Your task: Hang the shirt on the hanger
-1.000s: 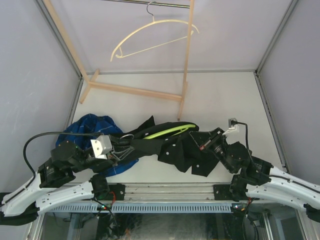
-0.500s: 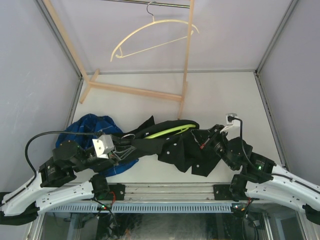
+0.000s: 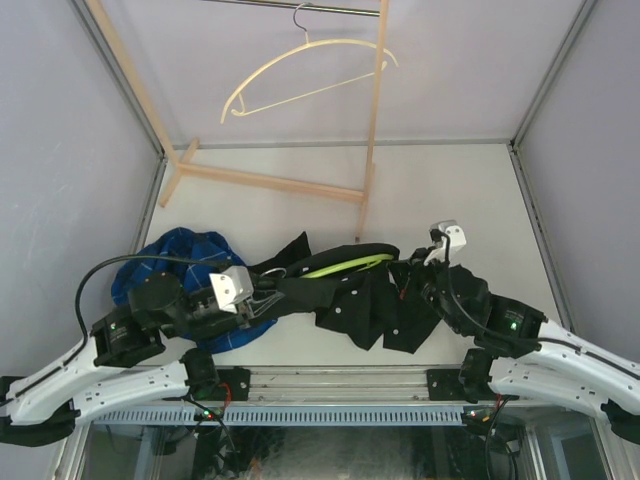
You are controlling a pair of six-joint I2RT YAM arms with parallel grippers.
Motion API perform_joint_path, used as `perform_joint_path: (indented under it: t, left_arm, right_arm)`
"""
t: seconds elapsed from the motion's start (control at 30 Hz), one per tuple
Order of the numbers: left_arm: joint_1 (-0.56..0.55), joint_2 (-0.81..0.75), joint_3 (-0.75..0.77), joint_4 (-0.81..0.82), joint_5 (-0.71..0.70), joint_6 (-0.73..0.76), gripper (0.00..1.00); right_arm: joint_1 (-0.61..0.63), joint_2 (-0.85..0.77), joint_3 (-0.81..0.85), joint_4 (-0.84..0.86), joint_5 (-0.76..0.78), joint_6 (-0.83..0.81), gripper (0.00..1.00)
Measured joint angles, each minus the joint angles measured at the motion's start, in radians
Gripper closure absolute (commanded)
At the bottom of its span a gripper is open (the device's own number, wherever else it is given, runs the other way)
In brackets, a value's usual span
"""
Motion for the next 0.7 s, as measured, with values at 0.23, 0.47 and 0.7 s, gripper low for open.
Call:
perform_joint_path:
  t: [0.23,0.47,0.7]
  left_arm:
    - [0.000,0.068,0.045,-0.058,-0.013,0.019,1.00]
    - [0.000,0.037,0.049,-0.106,-0.023,0.021,1.00]
    - [0.000,-0.026,0.084,-0.172,-0.025,0.021,1.00]
  right_arm:
    - [0.000,0.061,0.025,-0.072,0.044,-0.068,1.00]
    - [0.000,0.103,0.036,-0.086,0.113,-0.094,1.00]
    - [-0.087,0.088,0.036,-0.169,0.275,-0.176,1.00]
